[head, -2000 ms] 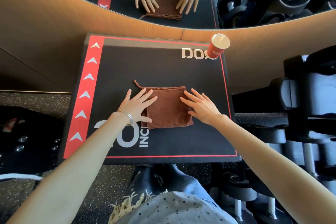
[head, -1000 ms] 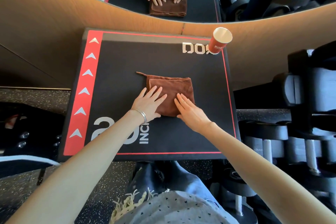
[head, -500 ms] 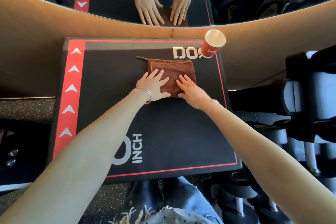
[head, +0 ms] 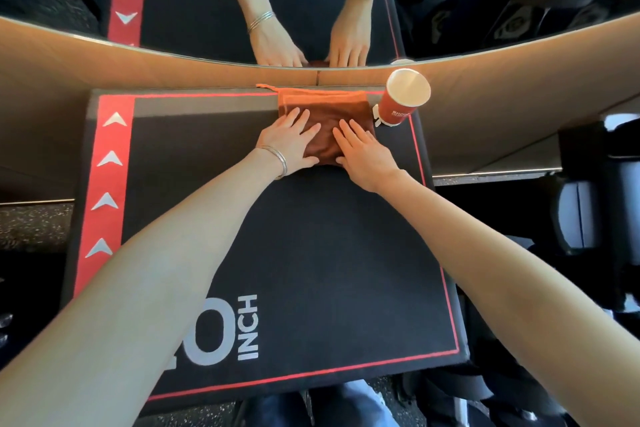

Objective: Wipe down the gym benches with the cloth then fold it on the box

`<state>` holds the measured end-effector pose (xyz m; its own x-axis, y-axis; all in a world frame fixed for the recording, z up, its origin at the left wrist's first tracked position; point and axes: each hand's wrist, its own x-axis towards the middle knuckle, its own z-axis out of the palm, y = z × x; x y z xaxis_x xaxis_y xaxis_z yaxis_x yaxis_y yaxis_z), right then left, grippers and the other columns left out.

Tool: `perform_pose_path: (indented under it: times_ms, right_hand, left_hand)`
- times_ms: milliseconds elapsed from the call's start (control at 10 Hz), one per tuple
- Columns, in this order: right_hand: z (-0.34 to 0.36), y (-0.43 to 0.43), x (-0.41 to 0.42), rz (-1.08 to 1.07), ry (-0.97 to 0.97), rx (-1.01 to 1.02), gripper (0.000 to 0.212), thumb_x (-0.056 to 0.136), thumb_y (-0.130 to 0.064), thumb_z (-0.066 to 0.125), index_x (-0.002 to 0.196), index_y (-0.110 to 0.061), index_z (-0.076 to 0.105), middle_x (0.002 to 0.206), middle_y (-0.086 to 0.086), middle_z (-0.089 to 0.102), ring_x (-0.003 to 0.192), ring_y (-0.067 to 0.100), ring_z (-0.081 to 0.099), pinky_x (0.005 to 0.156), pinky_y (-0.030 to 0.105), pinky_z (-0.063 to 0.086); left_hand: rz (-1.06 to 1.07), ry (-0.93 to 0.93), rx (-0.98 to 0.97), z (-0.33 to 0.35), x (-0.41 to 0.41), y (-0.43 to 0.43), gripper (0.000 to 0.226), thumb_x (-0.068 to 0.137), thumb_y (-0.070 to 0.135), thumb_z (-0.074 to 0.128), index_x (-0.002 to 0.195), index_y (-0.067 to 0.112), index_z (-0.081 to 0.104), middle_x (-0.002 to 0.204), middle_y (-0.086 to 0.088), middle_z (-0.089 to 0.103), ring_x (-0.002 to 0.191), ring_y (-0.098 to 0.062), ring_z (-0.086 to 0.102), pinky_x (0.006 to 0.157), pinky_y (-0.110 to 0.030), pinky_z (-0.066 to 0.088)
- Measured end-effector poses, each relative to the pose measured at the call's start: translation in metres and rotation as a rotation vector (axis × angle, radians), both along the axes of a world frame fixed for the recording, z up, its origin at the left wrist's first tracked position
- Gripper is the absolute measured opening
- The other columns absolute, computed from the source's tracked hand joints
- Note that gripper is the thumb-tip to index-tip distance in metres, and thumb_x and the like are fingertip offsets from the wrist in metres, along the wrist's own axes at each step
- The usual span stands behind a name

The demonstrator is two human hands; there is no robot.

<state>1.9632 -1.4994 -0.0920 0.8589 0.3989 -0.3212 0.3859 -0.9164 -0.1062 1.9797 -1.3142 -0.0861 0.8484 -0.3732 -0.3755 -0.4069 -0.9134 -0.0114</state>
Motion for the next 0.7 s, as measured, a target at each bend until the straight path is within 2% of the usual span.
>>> perform_pose_path:
  times_ms: [200,300,400,500,600,700]
  right_hand:
    - [-0.006,-0.006,0.024,0.067,-0.056,-0.063,0.059,0.102,-0.034,0.032,0.15,-0.01,0.007,0.159,0.01,0.005,0.146,0.027,0.002,0.118,0.042,0.009]
    - [-0.007,-0.004,0.029,0.05,-0.052,-0.06,0.059,0.102,-0.034,0.032,0.15,-0.01,0.007,0.159,0.011,0.004,0.146,0.028,0.003,0.117,0.043,0.01]
    - [-0.009,-0.003,0.034,0.049,-0.052,-0.049,0.058,0.102,-0.034,0.031,0.15,-0.011,0.006,0.159,0.01,0.002,0.146,0.027,0.001,0.117,0.044,0.009]
    - [-0.007,-0.003,0.037,0.045,-0.043,-0.042,0.058,0.102,-0.033,0.031,0.15,-0.01,0.007,0.159,0.011,0.002,0.146,0.027,0.0,0.117,0.044,0.008]
    - [-0.005,-0.001,0.036,0.031,-0.053,-0.018,0.058,0.102,-0.032,0.032,0.15,-0.009,0.008,0.159,0.012,0.003,0.146,0.028,0.002,0.117,0.044,0.009]
    - [-0.002,-0.002,0.027,0.054,-0.078,0.016,0.058,0.102,-0.034,0.034,0.15,-0.01,0.011,0.158,0.013,0.007,0.146,0.029,0.006,0.117,0.044,0.011]
  left_hand:
    - [0.06,-0.016,-0.063,-0.009,0.02,-0.001,0.072,0.091,0.062,0.034,0.151,0.031,0.007,0.161,-0.002,-0.002,0.148,-0.023,-0.002,0.114,-0.044,0.027]
    - [0.063,-0.028,-0.071,-0.01,0.024,0.0,0.072,0.091,0.062,0.032,0.151,0.03,0.008,0.161,-0.002,-0.001,0.148,-0.023,-0.002,0.113,-0.044,0.027]
    - [0.053,-0.042,-0.044,-0.009,0.029,0.0,0.071,0.091,0.062,0.031,0.151,0.03,0.009,0.161,-0.003,0.001,0.148,-0.024,0.0,0.114,-0.046,0.026]
    - [0.036,-0.027,-0.006,-0.005,0.03,-0.002,0.07,0.092,0.06,0.03,0.151,0.029,0.009,0.161,-0.004,0.002,0.148,-0.025,0.002,0.117,-0.048,0.013]
    - [0.083,-0.067,0.017,-0.002,0.021,-0.008,0.067,0.094,0.057,0.029,0.151,0.028,0.008,0.161,-0.005,0.002,0.148,-0.027,0.002,0.117,-0.05,0.007]
    - [0.129,-0.095,-0.023,-0.002,0.002,-0.011,0.064,0.097,0.05,0.031,0.151,0.024,0.01,0.16,-0.007,0.003,0.148,-0.027,0.001,0.117,-0.05,0.007]
